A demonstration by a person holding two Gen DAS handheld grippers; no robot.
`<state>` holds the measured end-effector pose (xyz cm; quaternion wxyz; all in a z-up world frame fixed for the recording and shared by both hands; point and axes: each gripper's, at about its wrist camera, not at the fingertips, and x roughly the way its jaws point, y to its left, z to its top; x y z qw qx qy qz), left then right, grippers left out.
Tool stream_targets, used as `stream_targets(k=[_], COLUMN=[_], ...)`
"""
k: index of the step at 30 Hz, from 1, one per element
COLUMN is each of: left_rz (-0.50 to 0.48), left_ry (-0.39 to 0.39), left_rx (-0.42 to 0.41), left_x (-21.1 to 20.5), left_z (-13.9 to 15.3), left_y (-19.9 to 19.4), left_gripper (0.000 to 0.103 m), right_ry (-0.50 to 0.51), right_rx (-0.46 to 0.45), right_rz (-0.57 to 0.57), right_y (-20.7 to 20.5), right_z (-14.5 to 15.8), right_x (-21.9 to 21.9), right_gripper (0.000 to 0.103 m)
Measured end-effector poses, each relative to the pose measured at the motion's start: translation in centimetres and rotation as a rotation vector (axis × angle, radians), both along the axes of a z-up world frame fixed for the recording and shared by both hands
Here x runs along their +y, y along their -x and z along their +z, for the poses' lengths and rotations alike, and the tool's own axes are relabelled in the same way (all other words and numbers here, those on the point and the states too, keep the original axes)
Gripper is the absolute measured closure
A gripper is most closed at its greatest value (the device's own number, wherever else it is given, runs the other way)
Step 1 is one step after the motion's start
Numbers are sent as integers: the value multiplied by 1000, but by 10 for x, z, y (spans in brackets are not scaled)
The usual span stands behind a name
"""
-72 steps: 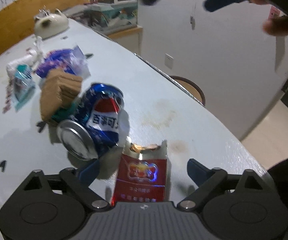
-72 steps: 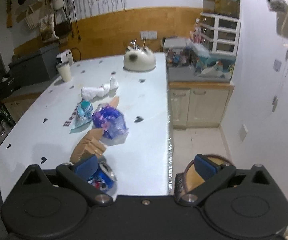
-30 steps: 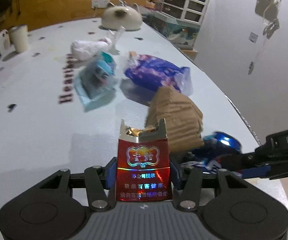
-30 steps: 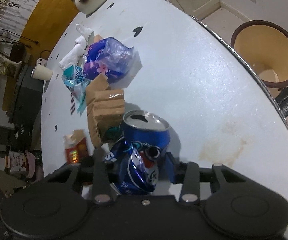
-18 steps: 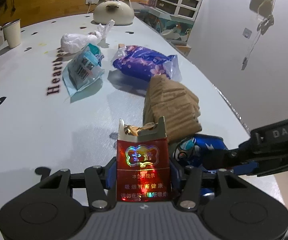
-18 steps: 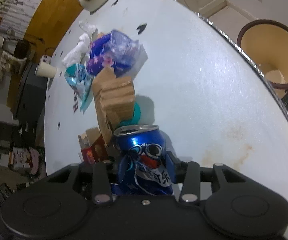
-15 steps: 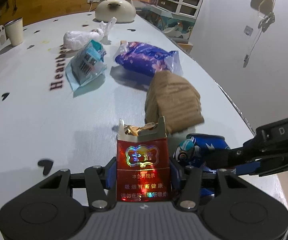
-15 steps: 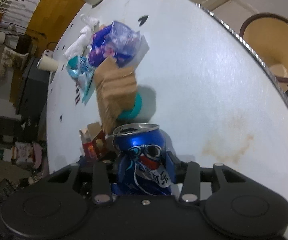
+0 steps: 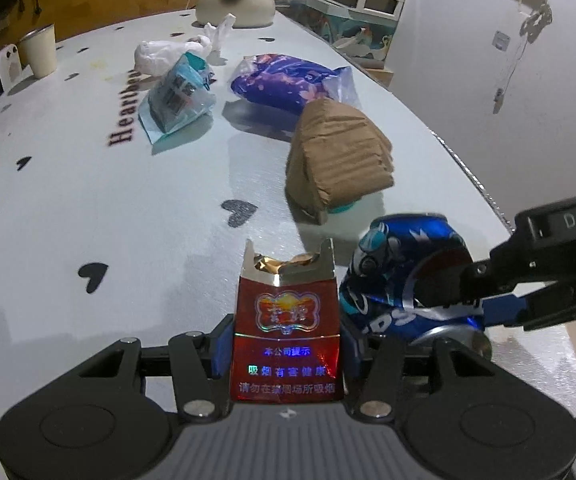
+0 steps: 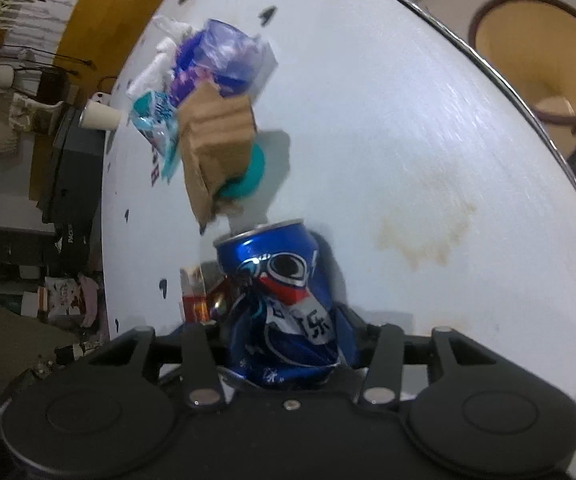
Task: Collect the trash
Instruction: 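Grasp the crushed blue Pepsi can with the right gripper, then carry the red pack and blue can with both grippers over the tan bin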
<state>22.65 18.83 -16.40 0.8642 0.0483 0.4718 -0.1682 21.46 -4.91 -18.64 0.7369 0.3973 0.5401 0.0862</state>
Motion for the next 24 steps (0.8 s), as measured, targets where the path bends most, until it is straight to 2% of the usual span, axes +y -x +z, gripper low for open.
stream_targets(k=[3, 4, 5, 6, 8, 17, 24], left_rz=[-14, -15, -15, -12, -1, 75, 46], left_ry=[-39, -46, -46, -46, -31, 34, 38], left_rx=[-13, -14, -13, -14, -9, -31, -11], left_x=[-2, -2, -1, -1, 1, 16, 9], left_z=[0, 0, 0, 0, 1, 17, 12], left_y=[-1, -1, -1, 0, 0, 8, 16], left_gripper=[51, 51, 51, 51, 51, 51, 51], right_ry=[39, 69, 124, 188, 228, 369, 536], right_rx=[-28, -38, -48, -66, -95, -240, -223], right_rz=[43, 67, 92, 117, 138, 241, 382], right_y=[-8, -9, -10, -11, -10, 1, 13], right_z=[3, 6, 9, 13, 19, 59, 68], right_x=[10, 14, 20, 25, 29, 41, 51], right_gripper=[53, 58, 72, 71, 76, 79, 79])
